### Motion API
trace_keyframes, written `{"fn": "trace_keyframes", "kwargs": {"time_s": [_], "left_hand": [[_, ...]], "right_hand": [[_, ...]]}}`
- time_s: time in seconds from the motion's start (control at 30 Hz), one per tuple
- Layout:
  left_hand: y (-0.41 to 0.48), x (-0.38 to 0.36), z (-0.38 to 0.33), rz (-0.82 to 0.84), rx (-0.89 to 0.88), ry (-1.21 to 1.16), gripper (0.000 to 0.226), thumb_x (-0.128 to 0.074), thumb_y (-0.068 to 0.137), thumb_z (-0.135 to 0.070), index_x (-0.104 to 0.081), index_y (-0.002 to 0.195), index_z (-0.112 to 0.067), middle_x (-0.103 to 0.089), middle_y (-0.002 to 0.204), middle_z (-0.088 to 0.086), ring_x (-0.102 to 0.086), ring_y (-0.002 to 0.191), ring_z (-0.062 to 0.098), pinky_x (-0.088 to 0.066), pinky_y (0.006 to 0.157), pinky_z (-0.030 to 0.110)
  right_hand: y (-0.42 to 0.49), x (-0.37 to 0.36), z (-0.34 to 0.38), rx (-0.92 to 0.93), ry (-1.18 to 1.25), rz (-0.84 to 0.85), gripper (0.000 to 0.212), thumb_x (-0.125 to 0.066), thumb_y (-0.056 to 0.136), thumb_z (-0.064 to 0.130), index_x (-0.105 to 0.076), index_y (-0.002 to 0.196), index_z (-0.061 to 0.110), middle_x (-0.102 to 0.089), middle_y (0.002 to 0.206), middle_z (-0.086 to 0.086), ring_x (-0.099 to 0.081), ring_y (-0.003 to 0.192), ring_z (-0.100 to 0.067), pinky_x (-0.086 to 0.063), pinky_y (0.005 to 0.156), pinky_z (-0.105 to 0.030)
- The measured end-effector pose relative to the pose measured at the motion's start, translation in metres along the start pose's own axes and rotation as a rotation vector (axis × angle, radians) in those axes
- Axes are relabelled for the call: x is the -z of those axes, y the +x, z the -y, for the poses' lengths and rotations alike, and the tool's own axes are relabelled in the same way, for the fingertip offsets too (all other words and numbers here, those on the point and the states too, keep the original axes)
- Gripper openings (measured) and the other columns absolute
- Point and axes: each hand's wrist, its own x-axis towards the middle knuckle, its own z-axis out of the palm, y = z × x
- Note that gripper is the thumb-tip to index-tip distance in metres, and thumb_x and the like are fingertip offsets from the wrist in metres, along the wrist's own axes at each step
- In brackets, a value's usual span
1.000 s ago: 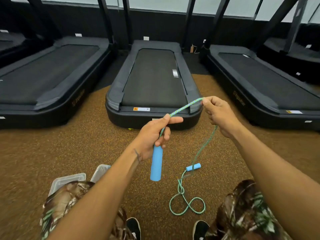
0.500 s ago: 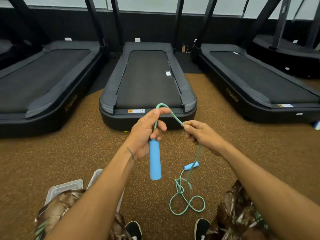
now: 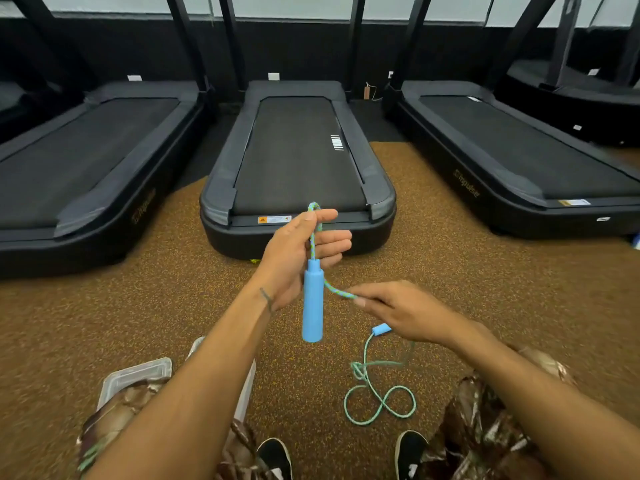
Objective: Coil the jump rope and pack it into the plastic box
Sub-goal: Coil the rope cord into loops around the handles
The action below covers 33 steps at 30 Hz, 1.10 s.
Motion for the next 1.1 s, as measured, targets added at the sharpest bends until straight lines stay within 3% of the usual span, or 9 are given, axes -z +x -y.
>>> {"fn": "trace_keyframes", "kwargs": {"time_s": [0.17,0.3,0.4,0.57,0.67,0.8,0.93,1.0,1.1], "left_hand": [[-0.003,0.0,0.009,0.076,0.046,0.176,0.039,-0.034,0.106,-0.043,-0.064,0.123,-0.024,-0.075,0.106,0.018,-0.073,0.096,0.033,-0.055,0.088,0.044],[-0.009,0.001,0.009,0.151,0.073,0.244,0.037,-0.037,0.105,-0.045,-0.066,0.123,-0.031,-0.075,0.103,0.021,-0.071,0.08,0.032,-0.054,0.067,0.033],[-0.009,0.001,0.011,0.202,0.118,0.234,0.036,-0.039,0.105,-0.044,-0.069,0.12,-0.031,-0.074,0.099,0.022,-0.065,0.07,0.027,-0.053,0.066,0.033],[-0.01,-0.001,0.019,0.254,0.2,0.172,0.032,-0.044,0.104,-0.036,-0.068,0.113,-0.016,-0.07,0.079,0.022,-0.069,0.061,0.026,-0.062,0.065,0.04],[-0.012,-0.003,0.022,0.224,0.23,0.187,0.034,-0.046,0.103,-0.036,-0.065,0.117,-0.011,-0.059,0.054,0.016,-0.062,0.045,0.024,-0.061,0.062,0.04],[-0.007,0.001,0.025,0.202,0.249,0.244,0.039,-0.048,0.102,-0.04,-0.061,0.119,-0.009,-0.046,0.046,0.008,-0.055,0.041,0.023,-0.053,0.075,0.043],[-0.006,0.006,0.029,0.246,0.267,0.246,0.032,-0.052,0.098,-0.042,-0.069,0.111,-0.017,-0.041,0.048,0.005,-0.048,0.042,0.019,-0.053,0.069,0.04],[-0.007,0.005,0.03,0.262,0.278,0.201,0.032,-0.049,0.1,-0.043,-0.075,0.103,-0.023,-0.04,0.048,0.005,-0.048,0.042,0.02,-0.052,0.077,0.049],[-0.008,0.002,0.029,0.248,0.325,0.103,0.052,-0.049,0.095,-0.051,-0.068,0.121,-0.01,-0.039,0.047,0.004,-0.05,0.041,0.022,-0.047,0.09,0.06]], "right_hand": [[0.001,0.025,0.027,0.032,-0.063,-0.138,0.019,-0.051,0.094,0.056,-0.062,0.097,0.041,-0.061,0.07,0.02,-0.057,0.071,-0.003,-0.049,0.069,-0.032],[0.009,0.032,0.029,0.006,-0.045,-0.205,0.029,-0.06,0.086,0.06,-0.056,0.078,0.033,-0.062,0.073,0.017,-0.058,0.073,-0.007,-0.046,0.065,-0.032],[0.012,0.034,0.029,-0.017,0.086,-0.205,0.036,-0.073,0.076,0.058,-0.054,0.072,0.027,-0.064,0.07,0.008,-0.055,0.063,-0.009,-0.046,0.061,-0.037],[0.014,0.043,0.025,0.066,0.421,-0.186,0.026,-0.079,0.08,0.016,-0.055,0.078,0.025,-0.051,0.071,0.015,-0.042,0.058,0.0,-0.039,0.06,-0.024],[0.022,0.048,0.024,0.061,0.543,-0.224,0.026,-0.084,0.076,0.02,-0.063,0.093,0.02,-0.049,0.076,0.005,-0.044,0.065,-0.007,-0.04,0.061,-0.025],[0.027,0.06,0.025,-0.01,0.62,-0.038,0.042,-0.082,0.078,0.017,-0.067,0.117,0.02,-0.06,0.096,-0.003,-0.044,0.063,-0.015,-0.039,0.054,-0.027],[0.032,0.076,0.023,-0.042,0.644,0.096,0.027,-0.078,0.082,0.023,-0.074,0.108,0.016,-0.065,0.088,-0.015,-0.046,0.063,-0.017,-0.037,0.054,-0.028],[0.036,0.08,0.022,-0.039,0.597,0.114,0.024,-0.078,0.081,0.031,-0.076,0.102,0.02,-0.062,0.086,-0.025,-0.045,0.064,-0.019,-0.037,0.054,-0.028],[0.041,0.078,0.021,-0.05,0.596,0.09,0.028,-0.078,0.081,0.032,-0.073,0.1,0.012,-0.061,0.077,-0.016,-0.046,0.061,-0.018,-0.037,0.052,-0.026]]}}
